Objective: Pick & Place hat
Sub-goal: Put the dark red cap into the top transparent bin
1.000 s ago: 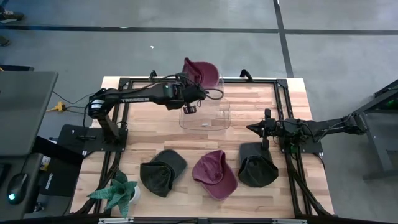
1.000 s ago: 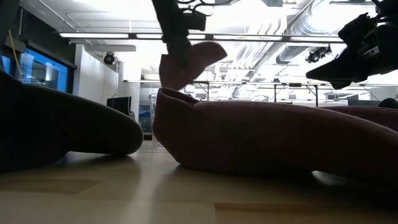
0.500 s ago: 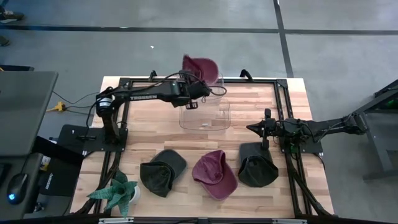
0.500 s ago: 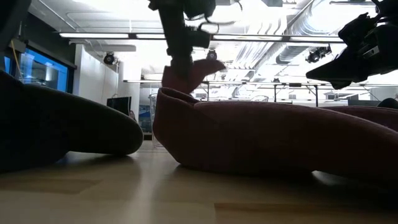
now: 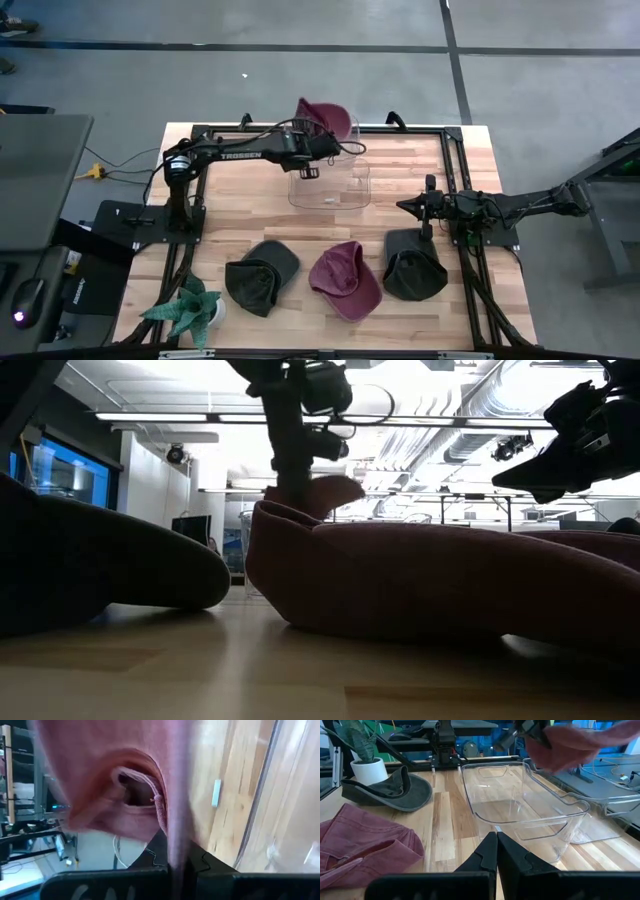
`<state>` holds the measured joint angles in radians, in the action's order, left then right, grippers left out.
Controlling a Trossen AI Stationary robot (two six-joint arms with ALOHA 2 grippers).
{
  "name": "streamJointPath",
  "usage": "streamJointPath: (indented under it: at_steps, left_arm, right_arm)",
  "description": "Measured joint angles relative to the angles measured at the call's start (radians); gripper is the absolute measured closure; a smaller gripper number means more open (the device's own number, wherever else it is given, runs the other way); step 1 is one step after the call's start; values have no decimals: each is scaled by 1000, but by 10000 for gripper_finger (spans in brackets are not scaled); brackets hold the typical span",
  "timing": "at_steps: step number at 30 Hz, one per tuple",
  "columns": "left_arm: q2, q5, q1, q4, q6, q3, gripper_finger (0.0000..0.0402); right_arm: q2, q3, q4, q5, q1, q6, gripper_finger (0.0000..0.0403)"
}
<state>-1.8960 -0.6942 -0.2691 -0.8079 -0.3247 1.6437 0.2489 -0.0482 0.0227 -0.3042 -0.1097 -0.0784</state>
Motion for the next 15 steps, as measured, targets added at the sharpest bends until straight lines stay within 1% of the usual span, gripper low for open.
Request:
streamJointPath:
  at_steps: [7,15]
  left_arm:
    - [-14,33,-14,-19,15,1,401]
    - [-62,34,-19,-68,18,1,401]
  right_arm:
    - [0,0,0,0,0,0,402]
    - [0,0,0,0,0,0,402]
